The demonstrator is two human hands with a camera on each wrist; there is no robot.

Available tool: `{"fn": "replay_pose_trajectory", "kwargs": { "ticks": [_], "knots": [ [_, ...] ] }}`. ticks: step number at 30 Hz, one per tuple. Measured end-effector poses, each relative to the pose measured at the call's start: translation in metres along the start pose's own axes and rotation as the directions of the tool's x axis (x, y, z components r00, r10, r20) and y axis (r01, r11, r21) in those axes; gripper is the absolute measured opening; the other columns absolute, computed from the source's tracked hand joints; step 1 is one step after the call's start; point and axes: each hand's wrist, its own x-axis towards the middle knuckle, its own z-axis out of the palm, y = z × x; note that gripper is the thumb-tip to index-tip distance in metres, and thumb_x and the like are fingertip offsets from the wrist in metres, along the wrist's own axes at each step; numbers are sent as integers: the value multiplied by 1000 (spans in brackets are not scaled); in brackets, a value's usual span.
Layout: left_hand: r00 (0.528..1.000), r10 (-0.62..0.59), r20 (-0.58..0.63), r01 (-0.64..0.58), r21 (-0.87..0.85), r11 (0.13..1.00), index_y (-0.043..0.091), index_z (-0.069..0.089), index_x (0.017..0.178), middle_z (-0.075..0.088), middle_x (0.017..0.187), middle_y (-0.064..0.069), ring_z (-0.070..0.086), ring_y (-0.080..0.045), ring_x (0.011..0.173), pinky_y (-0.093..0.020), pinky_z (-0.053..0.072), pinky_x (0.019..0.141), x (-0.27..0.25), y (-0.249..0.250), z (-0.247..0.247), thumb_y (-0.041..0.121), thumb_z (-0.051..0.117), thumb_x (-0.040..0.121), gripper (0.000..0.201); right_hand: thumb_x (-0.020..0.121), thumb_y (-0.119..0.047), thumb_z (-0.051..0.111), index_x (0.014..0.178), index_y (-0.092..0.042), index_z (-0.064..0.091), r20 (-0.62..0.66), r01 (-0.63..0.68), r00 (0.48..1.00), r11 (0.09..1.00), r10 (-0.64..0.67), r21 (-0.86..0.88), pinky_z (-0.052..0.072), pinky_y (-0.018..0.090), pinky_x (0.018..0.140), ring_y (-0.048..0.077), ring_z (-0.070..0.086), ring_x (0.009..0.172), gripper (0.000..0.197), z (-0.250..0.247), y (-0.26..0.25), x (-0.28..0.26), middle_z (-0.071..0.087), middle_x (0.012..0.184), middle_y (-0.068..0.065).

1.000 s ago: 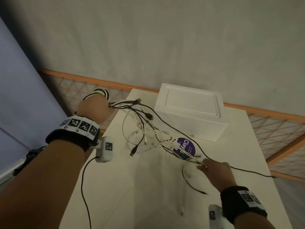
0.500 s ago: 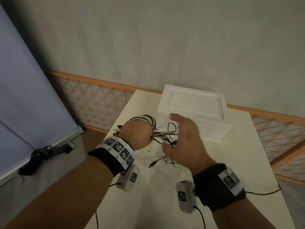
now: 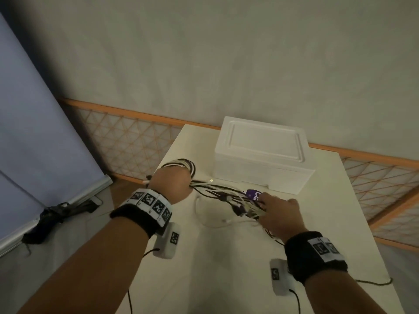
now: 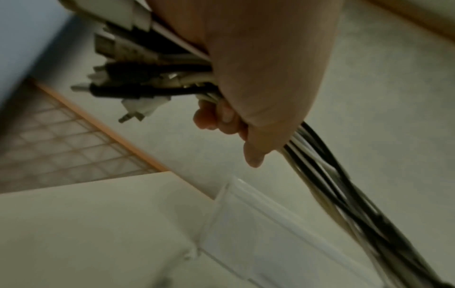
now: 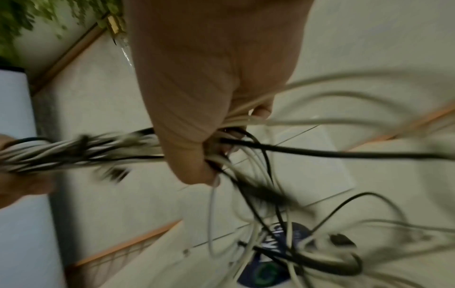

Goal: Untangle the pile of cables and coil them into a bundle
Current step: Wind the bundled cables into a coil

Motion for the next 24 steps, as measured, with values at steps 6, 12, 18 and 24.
{"fn": "replay_pose_trajectory", "kwargs": {
  "ticks": [6,12,18,24],
  "knots": [
    [984,-160,73,168,-121,978,17,42,88,52,87,1,52,-23,76,-35,47,67,-1,-27,28,25,55,82,16,77,-49,57,86,-33,56,-75,-253,967,959,245,-126,40,32,70,15,60,80,18,8,56,-24,62,78,-12],
    [959,-272,82,281,-129,951,17,41,86,54,85,0,59,-25,83,-33,49,69,-6,-61,37,24,56,83,17,88,-15,55,92,-17,59,-27,-467,875,857,483,217,48,33,65,31,61,77,6,16,97,-49,65,84,8],
    [978,-204,39,207,-159,965,19,39,84,54,87,-1,59,-26,86,-32,46,69,0,-33,30,27,55,83,17,69,-43,75,142,-29,29,311,-277,917,960,249,49,38,44,103,26,39,128,87,7,47,-24,39,142,1],
    [1000,1,-19,-4,-163,987,17,47,91,57,99,-4,58,-25,92,-32,45,72,-4,23,12,28,53,85,14,63,-48,78,144,-20,31,-293,368,913,884,-285,288,15,40,114,21,35,133,98,-29,-63,3,42,144,4]
  ]
}}
